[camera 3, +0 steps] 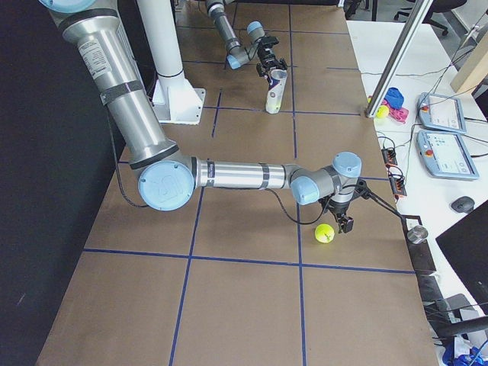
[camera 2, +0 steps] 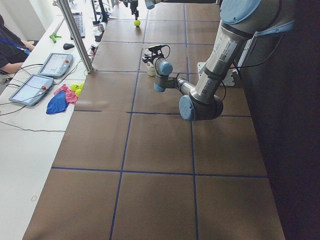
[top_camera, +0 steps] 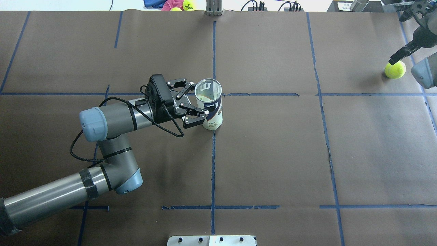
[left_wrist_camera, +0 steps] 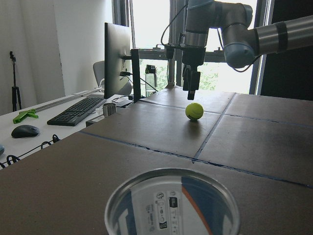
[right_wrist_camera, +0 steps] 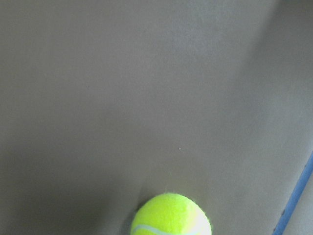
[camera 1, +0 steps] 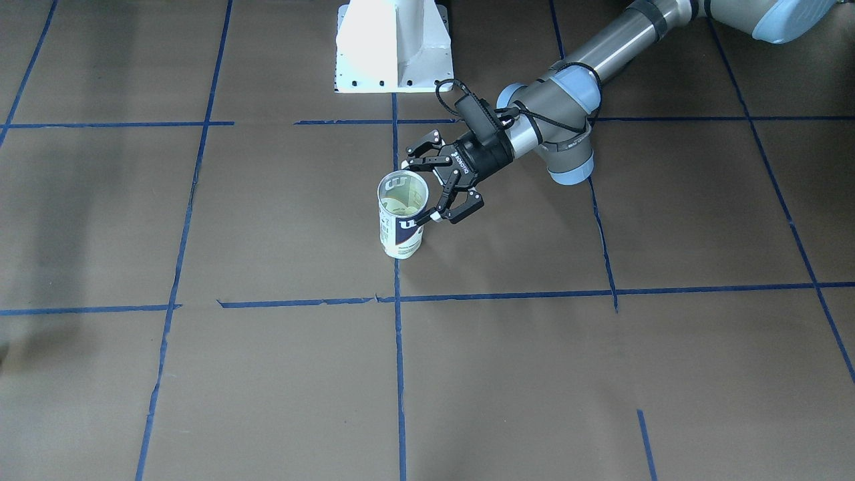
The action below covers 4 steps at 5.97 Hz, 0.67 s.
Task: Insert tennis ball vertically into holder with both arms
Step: 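Move the right gripper to the second tennis ball and grasp it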
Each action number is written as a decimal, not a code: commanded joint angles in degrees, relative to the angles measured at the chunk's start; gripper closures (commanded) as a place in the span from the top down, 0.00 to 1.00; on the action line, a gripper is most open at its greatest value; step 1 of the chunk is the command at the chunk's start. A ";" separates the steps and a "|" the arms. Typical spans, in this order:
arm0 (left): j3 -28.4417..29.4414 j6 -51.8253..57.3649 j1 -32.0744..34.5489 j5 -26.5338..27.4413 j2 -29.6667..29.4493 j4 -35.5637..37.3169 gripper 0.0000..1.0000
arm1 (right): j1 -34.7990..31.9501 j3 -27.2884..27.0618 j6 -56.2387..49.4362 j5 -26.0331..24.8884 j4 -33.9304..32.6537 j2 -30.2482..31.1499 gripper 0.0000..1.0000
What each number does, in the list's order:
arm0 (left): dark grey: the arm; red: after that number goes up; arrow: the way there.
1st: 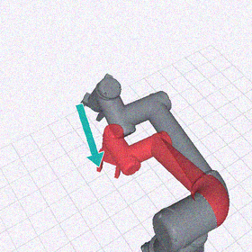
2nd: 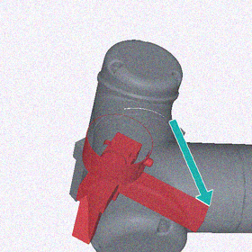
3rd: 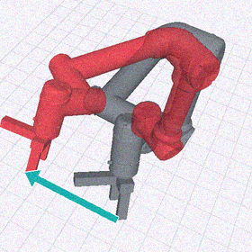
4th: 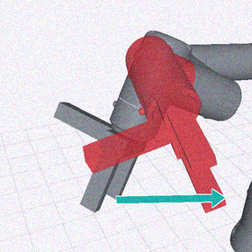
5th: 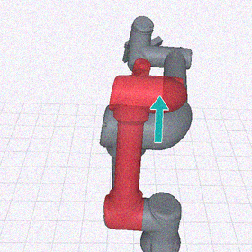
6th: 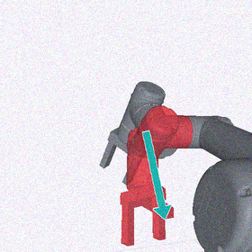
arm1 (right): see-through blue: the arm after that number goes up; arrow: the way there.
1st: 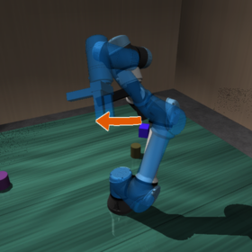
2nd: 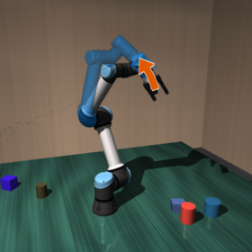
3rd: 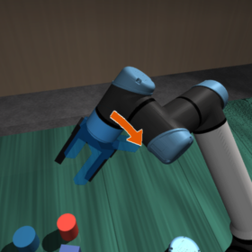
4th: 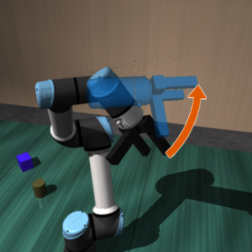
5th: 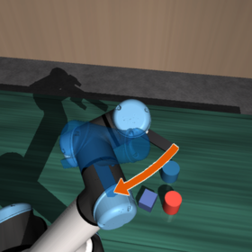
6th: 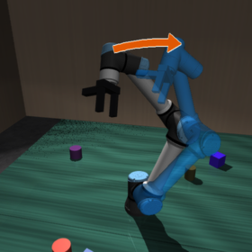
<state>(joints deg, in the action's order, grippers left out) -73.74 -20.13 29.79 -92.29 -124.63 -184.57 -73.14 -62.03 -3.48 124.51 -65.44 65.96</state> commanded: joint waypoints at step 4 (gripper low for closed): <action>0.00 -0.26 0.00 0.00 0.00 0.00 0.86 | 4.48 4.01 0.40 -5.05 1.63 0.14 0.99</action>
<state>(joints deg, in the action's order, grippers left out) -73.74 -20.29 29.80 -92.28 -124.63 -184.57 -69.84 -58.88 -3.09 121.03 -63.82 66.25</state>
